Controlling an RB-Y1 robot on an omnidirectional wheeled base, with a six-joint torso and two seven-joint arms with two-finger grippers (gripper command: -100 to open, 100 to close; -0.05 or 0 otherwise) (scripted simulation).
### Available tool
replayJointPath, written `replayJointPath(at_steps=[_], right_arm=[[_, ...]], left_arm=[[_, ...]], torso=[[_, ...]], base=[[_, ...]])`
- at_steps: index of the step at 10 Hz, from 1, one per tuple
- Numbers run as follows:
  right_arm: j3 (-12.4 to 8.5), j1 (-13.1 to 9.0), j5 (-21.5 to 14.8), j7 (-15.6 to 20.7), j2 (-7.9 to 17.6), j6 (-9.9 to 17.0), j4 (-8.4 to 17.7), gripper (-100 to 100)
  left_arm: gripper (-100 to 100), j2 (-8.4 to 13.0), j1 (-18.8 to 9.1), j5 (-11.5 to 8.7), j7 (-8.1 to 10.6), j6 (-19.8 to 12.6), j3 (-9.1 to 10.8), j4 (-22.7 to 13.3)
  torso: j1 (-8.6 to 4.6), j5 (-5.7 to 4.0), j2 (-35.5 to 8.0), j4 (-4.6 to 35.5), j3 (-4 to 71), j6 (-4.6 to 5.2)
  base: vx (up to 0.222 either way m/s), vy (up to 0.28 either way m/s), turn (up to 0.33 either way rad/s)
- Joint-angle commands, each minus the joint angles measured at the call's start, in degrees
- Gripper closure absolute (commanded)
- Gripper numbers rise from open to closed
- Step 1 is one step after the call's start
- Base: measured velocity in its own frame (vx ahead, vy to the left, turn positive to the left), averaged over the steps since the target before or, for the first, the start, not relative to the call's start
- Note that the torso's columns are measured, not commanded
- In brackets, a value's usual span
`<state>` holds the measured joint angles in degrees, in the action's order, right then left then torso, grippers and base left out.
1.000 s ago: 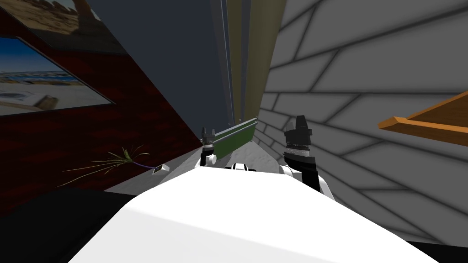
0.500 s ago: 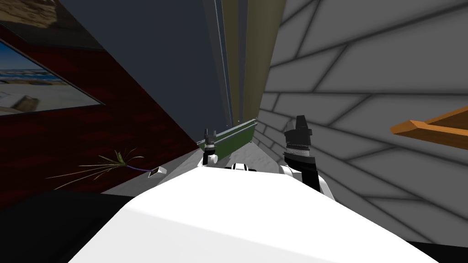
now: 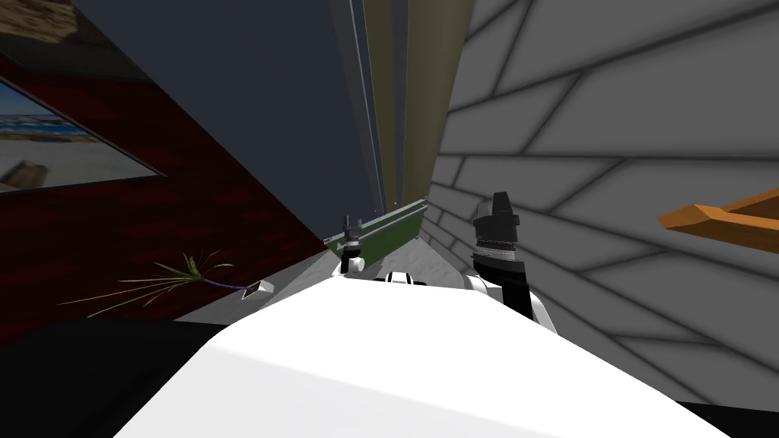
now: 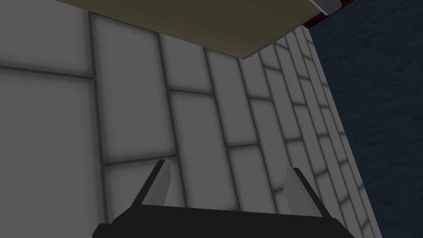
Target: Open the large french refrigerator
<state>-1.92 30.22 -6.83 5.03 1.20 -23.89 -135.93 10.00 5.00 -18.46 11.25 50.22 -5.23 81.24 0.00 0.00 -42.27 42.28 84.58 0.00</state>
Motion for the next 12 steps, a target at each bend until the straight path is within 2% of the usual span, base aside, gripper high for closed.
replayJointPath(at_steps=[1, 5, 6, 8, 10, 12], right_arm=[[0.0, 0.0, 0.0, 0.0, 0.0, 0.0, 0.0, 0], [0.0, 0.0, 0.0, 0.0, 0.0, 0.0, 0.0, 0], [0.0, 0.0, 0.0, 0.0, 0.0, 0.0, 0.0, 0], [0.0, 0.0, 0.0, 0.0, 0.0, 0.0, 0.0, 0], [0.0, 0.0, 0.0, 0.0, 0.0, 0.0, 0.0, 0], [0.0, 0.0, 0.0, 0.0, 0.0, 0.0, 0.0, 0]], left_arm=[[-100, -0.27, -1.44, -0.59, 0.23, 0.99, -0.29, -3.5], [-100, -1.11, -4.68, -2.12, 0.82, 2.9, -0.91, -9.93], [-100, -1.11, -4.68, -2.12, 0.82, 2.9, -0.91, -10.85], [-100, -1.95, -6.63, -3.03, 1.16, 4.04, -1.28, -15.26], [-100, -2.46, -7.52, -3.45, 1.32, 4.56, -1.45, -17.3], [-100, -3.66, -9.12, -4.21, 1.61, 5.5, -1.76, -20.82]], torso=[[-0.02, 0.0, 0.03, 0.0, 0.01, 0.01], [0.0, 0.0, -0.01, 0.01, -0.01, 0.01], [-0.07, -0.01, 0.08, -0.01, 0.04, 0.01], [0.0, 0.01, -0.08, 0.03, -0.06, 0.0], [-0.03, -0.01, 0.03, 0.0, 0.01, 0.01], [0.09, 0.03, -0.02, 0.01, -0.02, 0.0]], base=[[0.061, -0.029, -0.003], [0.07, -0.026, -0.004], [0.066, -0.04, -0.002], [0.059, -0.039, -0.005], [0.073, -0.042, -0.003], [0.067, -0.02, -0.004]])
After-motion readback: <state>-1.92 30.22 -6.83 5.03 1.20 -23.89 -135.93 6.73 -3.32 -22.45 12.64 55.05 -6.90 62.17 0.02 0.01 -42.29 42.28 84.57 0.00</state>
